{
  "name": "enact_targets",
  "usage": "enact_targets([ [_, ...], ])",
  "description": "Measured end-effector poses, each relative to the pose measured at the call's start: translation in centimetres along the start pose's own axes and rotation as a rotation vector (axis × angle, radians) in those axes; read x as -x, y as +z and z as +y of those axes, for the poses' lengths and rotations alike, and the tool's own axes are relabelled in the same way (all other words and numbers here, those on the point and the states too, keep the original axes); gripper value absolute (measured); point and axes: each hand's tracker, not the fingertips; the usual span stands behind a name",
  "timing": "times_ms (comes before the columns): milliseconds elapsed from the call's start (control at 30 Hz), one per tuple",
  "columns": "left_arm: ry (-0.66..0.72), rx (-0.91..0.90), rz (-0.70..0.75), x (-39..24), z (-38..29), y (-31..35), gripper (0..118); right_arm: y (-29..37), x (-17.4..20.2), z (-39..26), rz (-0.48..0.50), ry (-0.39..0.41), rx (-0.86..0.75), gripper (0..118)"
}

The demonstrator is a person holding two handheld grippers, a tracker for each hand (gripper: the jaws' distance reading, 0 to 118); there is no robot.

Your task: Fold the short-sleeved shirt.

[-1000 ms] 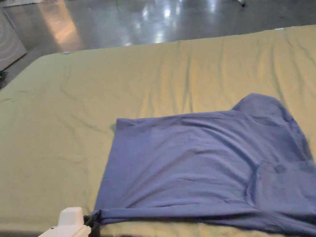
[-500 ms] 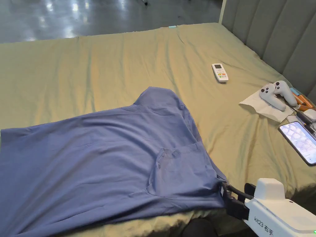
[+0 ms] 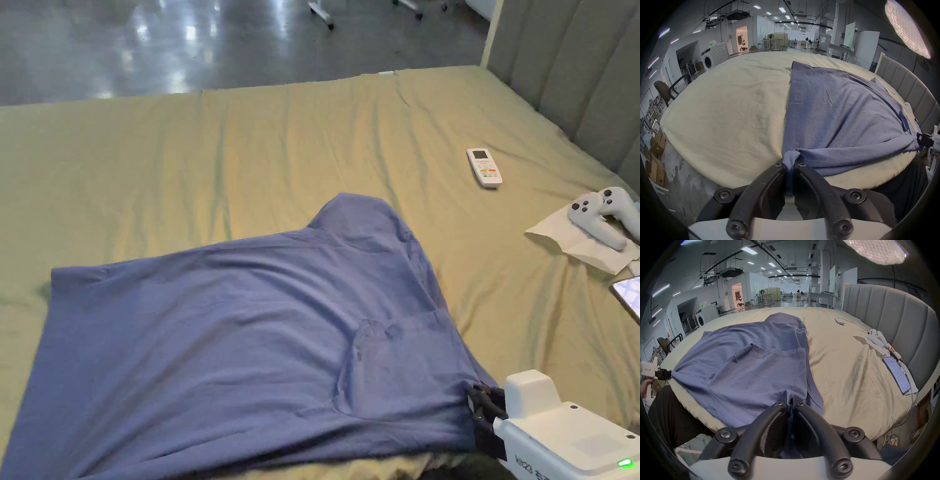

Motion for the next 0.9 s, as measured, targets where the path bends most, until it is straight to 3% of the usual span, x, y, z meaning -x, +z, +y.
enact_targets([
  [100,-0.056,-0.058,0.018,-0.1,-0.3,1.1,8,1.1,-0.1,-0.2,0.004,-0.032,-0.017,5],
  [233,-0.063,-0.192,0.032,-0.8,-0.8,4.0,7,3.8,-0.5,-0.3,0.034,-0.138,-0.088,5],
  [333,-0.057,-0.259,-0.026,-0.2,0.2,5.5,7,4.8,-1.0,0.6,0.027,-0.104,-0.086,5],
  [433,-0.049,-0.216,-0.044,0.6,3.2,5.1,7,4.5,-0.8,3.4,-0.002,-0.014,-0.092,5],
  [500,-0.013,-0.194,-0.059,0.9,5.8,3.9,7,2.8,-0.7,5.6,0.000,-0.011,-0.097,5],
  [567,0.030,-0.167,-0.091,1.4,8.6,1.7,7,0.8,-0.5,8.7,-0.007,0.013,-0.103,5],
  [700,-0.041,-0.121,-0.052,0.8,13.6,-3.7,7,-5.0,0.1,14.6,-0.018,0.068,-0.087,5],
  [900,0.027,-0.019,-0.057,0.1,17.4,-10.3,7,-14.8,-1.0,17.9,-0.079,0.069,0.057,5],
])
